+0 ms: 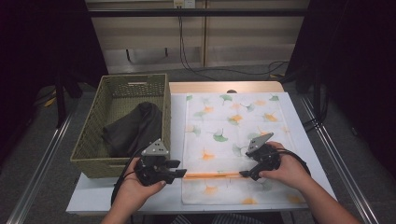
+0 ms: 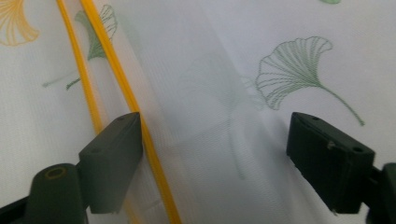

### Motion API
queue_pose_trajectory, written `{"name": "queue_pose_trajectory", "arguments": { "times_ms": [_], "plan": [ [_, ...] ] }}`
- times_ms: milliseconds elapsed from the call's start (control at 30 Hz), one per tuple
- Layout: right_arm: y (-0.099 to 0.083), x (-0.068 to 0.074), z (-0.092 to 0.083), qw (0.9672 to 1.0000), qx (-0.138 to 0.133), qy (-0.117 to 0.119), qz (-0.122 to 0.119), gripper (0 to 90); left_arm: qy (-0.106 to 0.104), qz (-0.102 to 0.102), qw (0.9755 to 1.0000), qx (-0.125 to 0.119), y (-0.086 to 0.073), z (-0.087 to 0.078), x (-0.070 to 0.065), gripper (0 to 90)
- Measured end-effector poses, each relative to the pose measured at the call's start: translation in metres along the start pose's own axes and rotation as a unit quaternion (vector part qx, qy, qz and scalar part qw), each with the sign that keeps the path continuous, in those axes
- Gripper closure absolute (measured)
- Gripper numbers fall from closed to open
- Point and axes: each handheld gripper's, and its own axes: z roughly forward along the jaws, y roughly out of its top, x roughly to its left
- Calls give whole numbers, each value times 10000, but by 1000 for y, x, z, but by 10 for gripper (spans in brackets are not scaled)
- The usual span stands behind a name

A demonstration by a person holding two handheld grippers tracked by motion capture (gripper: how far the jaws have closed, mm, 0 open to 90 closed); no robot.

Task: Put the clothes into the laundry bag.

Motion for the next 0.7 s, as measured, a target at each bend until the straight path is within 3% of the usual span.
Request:
{"name": "queue_pose_trajectory", "arguments": {
  "times_ms": [200,433,700],
  "plan": [
    [2,-6,0,9999,-25,-52,125,296,23,-4,10000,19,0,0,-1,589],
    [6,-10,-1,9999,-64,-143,54,389,-30,0,10000,5,0,1,-1,589],
    [11,-14,-7,9999,113,-30,-99,762,-6,40,10000,15,-1,0,-2,589]
  ]
}}
